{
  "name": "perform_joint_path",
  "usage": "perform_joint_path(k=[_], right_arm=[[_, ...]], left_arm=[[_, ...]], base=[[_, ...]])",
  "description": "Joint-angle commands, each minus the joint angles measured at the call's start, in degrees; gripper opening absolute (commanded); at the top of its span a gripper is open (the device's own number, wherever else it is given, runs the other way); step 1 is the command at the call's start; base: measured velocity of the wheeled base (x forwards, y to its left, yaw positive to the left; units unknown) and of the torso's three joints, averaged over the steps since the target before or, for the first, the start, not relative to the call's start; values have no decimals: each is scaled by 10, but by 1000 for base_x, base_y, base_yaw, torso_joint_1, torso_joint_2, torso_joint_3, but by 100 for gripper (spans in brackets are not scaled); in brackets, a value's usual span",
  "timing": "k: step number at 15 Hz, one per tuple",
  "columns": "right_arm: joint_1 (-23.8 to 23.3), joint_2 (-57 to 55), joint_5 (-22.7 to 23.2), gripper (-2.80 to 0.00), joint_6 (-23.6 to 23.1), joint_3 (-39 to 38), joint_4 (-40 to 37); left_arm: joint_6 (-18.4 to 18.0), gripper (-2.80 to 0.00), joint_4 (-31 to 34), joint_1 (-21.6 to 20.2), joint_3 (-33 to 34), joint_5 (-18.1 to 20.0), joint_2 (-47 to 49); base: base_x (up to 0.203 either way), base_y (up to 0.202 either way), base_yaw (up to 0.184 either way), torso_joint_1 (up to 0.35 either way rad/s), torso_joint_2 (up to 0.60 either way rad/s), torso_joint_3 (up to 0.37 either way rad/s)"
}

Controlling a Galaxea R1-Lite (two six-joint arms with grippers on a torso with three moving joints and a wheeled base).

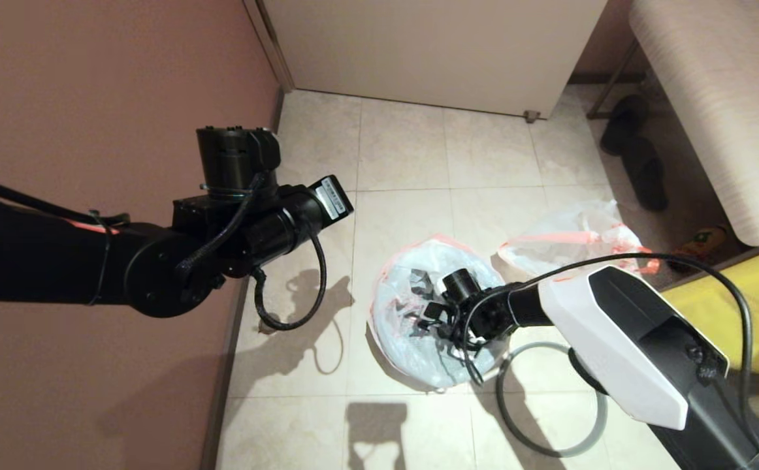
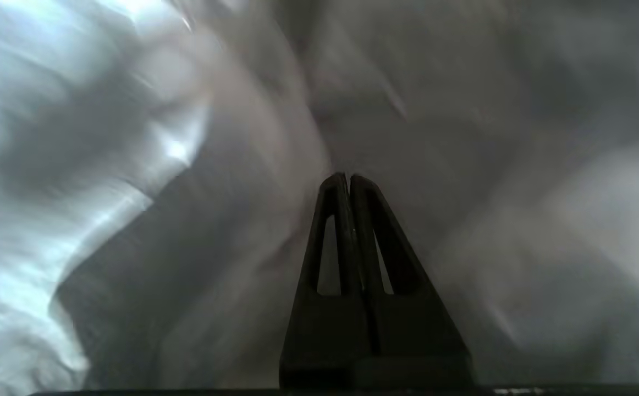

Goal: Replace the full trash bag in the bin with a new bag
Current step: Put the new garbage bag on the trash can

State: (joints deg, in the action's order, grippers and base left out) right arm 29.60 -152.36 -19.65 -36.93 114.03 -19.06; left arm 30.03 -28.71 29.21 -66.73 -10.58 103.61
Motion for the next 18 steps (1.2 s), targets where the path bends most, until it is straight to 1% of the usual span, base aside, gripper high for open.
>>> perform_joint_path(k=[1,3,6,7,8,9,11,12,15,18], right_arm=[[-8,44,-15,-280,-4,0,-83],[-22,57,-54,-280,-7,-2,-172],[-34,70,-98,-280,-7,-4,-281],[-34,75,-100,-280,-7,-4,-278],[-31,78,-91,-280,-6,-4,-267],[-28,76,-72,-280,-4,-4,-240],[-20,54,-17,-280,5,-5,-157],[-19,38,-4,-280,7,-5,-126],[-16,-6,6,-280,6,-4,-102],[-22,-21,34,-280,3,-5,-78]], left_arm=[[2,-280,-2,3,2,-1,-1],[3,-280,-2,9,3,-1,0],[2,-280,-2,11,5,-1,1],[3,-280,-2,12,5,-1,0],[2,-280,-2,12,5,-1,0],[2,-280,-2,13,5,-1,1],[2,-280,-2,13,5,-1,4],[2,-280,-2,13,5,-1,5],[2,-280,-3,13,5,-1,17],[2,-280,-3,13,5,-1,21]], base=[[0,0,0,0,0,0],[0,0,0,0,0,0],[0,0,0,0,0,0],[0,0,0,0,0,0],[0,0,0,0,0,0],[0,0,0,0,0,0],[0,0,0,0,0,0],[0,0,0,0,0,0],[0,0,0,0,0,0],[0,0,0,0,0,0]])
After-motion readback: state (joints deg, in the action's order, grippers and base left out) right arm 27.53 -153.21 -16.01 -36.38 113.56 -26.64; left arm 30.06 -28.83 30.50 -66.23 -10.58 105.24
